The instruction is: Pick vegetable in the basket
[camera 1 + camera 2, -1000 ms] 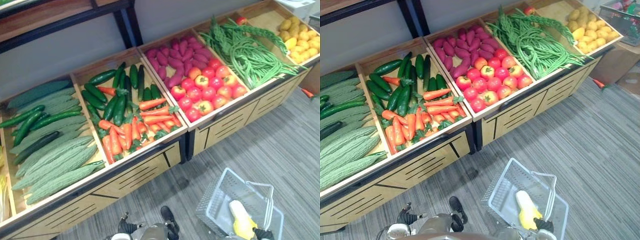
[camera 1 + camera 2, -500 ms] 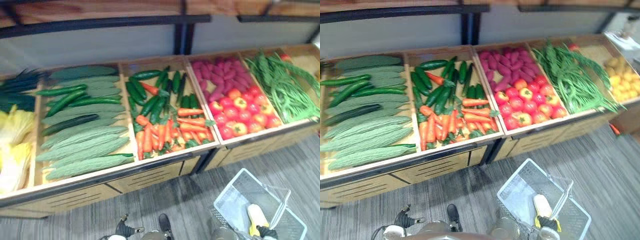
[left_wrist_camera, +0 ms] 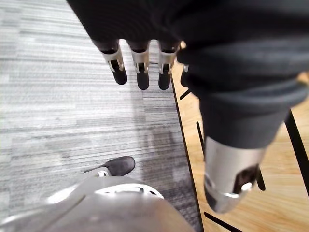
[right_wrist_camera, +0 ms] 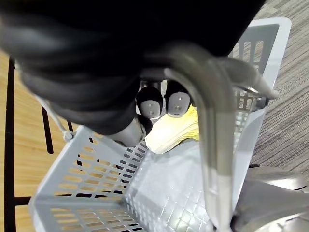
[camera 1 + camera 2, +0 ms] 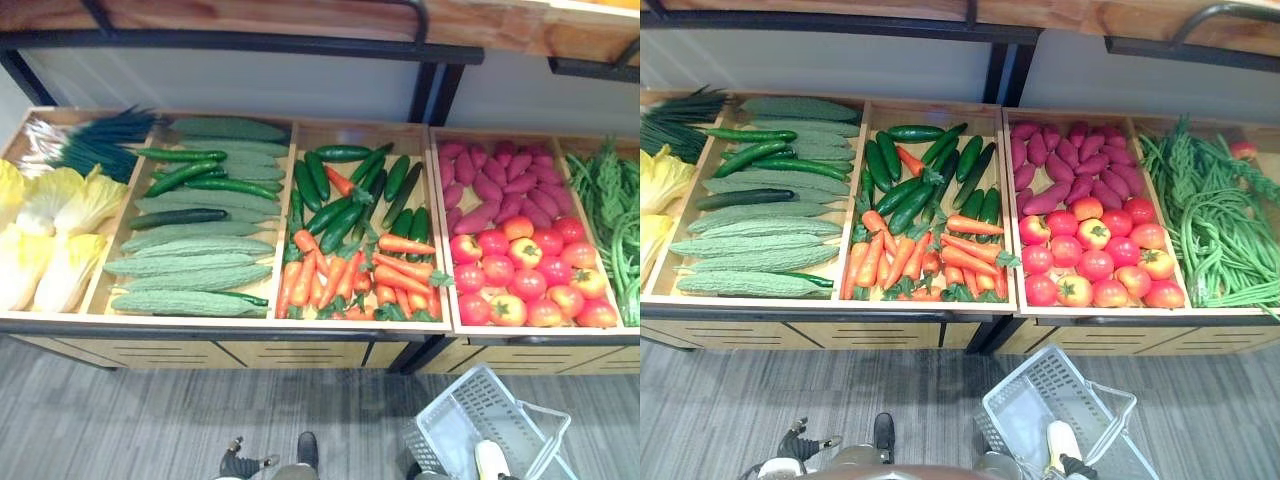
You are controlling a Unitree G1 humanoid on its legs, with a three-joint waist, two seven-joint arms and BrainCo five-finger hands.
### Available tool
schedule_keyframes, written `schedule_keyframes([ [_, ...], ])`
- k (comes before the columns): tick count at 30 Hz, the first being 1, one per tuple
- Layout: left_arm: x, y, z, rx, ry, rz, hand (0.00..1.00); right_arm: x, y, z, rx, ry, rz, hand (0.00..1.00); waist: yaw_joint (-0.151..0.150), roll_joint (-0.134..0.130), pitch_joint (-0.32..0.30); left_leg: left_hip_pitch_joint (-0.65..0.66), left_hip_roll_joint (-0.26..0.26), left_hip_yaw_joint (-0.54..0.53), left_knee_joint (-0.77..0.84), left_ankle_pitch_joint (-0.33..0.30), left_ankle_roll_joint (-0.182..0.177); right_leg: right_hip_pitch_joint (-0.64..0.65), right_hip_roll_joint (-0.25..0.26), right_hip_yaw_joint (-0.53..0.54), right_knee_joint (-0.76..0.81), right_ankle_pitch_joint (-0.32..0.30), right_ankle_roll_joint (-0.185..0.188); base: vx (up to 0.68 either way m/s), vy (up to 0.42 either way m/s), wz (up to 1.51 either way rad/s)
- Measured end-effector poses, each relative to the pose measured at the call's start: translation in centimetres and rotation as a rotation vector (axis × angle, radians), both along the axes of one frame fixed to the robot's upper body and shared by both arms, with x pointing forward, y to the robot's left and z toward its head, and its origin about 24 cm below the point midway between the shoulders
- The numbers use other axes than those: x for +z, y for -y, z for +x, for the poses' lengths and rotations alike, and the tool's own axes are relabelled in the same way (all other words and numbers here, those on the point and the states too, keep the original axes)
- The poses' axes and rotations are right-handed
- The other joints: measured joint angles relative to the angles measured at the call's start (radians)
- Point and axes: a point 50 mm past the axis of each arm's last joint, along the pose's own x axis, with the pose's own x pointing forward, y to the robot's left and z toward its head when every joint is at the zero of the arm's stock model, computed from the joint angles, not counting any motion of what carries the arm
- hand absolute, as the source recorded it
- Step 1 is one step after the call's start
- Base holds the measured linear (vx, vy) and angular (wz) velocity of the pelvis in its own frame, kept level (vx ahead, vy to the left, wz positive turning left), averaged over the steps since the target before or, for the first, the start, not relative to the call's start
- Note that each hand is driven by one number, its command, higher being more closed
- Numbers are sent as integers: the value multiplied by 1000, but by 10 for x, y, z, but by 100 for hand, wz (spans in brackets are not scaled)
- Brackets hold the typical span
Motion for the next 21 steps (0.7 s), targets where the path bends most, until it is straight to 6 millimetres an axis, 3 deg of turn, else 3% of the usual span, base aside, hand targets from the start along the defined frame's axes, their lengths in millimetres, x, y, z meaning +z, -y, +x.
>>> schedule_keyframes([
  [3,-3,3,-13,29,-24,-16,0,0,3,-2,15,-17,-2,100,-1,15,-4,20,23,-13,0,8,-4,40,33,-22,-9,-10,-16,81,-148,17],
  [8,-1,-1,-9,49,-9,-15,0,0,2,3,61,-13,-8,100,-10,13,-2,-8,8,-63,0,24,-8,43,26,-75,-11,-17,-23,17,-17,32],
  [12,3,-3,0,-44,12,13,0,1,-1,8,93,-6,-9,100,-11,8,-1,-16,-16,-66,-1,28,-3,43,11,-76,-15,-29,-22,-53,40,12],
  [15,24,-1,35,-250,162,120,0,0,-2,9,118,-10,-10,100,-12,13,2,-18,-22,-67,-1,30,2,46,7,-78,-23,-29,-22,-85,31,3],
  [17,54,1,65,-434,367,289,0,1,-3,10,140,2,-30,100,-18,14,5,-27,-26,-68,-1,28,0,39,4,-84,-27,-36,-23,-81,25,3],
  [21,85,2,86,-517,590,497,0,2,-2,7,144,7,-74,100,-32,13,6,-33,-38,-64,-1,18,13,40,-9,-87,-36,-35,-17,0,21,3],
])
